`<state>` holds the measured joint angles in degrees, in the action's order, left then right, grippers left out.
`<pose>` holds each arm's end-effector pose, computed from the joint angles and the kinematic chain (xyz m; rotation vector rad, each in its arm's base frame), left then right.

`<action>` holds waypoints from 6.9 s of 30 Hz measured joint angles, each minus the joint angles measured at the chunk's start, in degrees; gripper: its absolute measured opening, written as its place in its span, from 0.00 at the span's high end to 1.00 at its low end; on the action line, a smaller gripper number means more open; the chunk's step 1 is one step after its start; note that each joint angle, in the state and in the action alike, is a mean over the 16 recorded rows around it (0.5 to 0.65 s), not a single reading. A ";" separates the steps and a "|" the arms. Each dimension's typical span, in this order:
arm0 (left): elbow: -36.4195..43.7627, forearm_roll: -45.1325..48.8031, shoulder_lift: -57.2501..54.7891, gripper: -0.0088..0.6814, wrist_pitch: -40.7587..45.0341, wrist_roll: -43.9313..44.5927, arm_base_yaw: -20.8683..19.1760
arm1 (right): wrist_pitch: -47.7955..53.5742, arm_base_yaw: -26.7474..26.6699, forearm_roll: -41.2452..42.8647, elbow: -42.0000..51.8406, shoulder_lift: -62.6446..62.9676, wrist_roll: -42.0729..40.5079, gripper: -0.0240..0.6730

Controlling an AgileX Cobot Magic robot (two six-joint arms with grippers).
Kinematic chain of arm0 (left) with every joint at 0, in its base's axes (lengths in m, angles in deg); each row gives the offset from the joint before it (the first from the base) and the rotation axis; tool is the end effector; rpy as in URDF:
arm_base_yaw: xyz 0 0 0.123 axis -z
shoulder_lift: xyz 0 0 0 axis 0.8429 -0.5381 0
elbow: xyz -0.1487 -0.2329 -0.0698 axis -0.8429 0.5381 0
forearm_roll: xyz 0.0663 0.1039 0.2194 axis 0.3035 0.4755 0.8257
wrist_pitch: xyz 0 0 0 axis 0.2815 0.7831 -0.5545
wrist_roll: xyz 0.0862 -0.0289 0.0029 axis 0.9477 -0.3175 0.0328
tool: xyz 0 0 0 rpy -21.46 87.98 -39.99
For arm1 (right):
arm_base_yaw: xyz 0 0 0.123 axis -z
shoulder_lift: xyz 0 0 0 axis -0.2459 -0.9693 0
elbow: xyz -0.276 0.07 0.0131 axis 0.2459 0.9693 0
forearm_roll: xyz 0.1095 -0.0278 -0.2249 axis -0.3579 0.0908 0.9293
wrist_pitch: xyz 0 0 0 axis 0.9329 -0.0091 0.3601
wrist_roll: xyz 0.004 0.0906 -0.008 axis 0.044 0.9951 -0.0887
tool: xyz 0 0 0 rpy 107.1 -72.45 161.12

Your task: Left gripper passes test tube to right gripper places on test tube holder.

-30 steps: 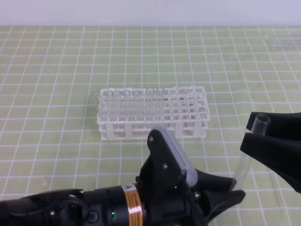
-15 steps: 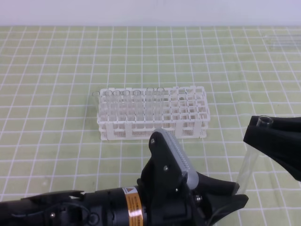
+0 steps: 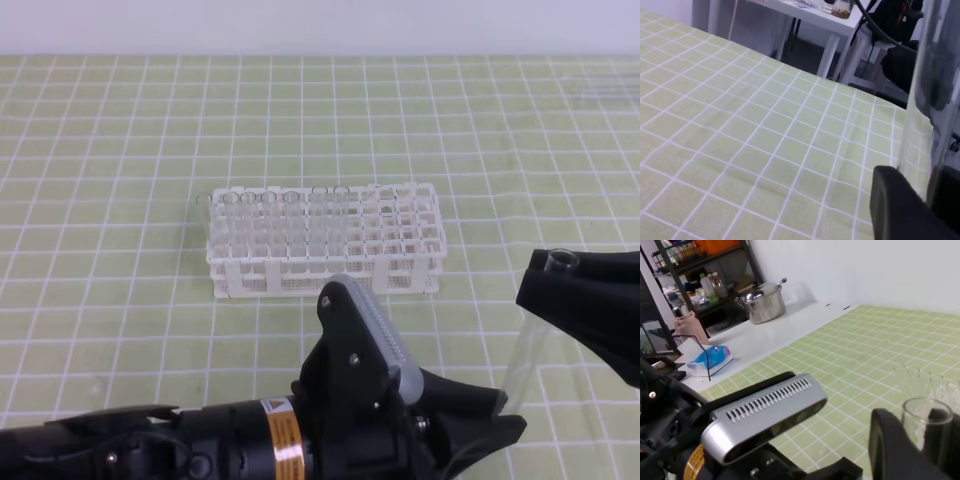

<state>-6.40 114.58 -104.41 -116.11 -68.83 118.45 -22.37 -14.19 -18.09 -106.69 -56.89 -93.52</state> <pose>0.1116 -0.2641 0.2374 1.1121 1.5632 -1.1214 0.1361 0.0834 0.3060 -0.6906 1.6000 1.1467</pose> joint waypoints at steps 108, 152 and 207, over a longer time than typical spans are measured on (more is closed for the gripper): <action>-0.01 0.99 57.19 0.94 81.18 -3.34 -2.14 | -37.21 -16.29 13.60 -14.64 -2.25 -4.41 0.95; -0.01 0.94 57.30 0.94 81.21 -3.34 -2.10 | -112.00 -45.36 70.95 -19.10 -39.82 68.41 0.95; 0.02 0.73 57.36 0.94 81.39 -3.28 -2.05 | -107.23 -44.24 75.82 -19.14 -44.47 70.72 0.95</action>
<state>-6.38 115.31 -47.05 -34.72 -72.12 116.40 -129.60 -58.43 57.73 -125.84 -101.36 -22.80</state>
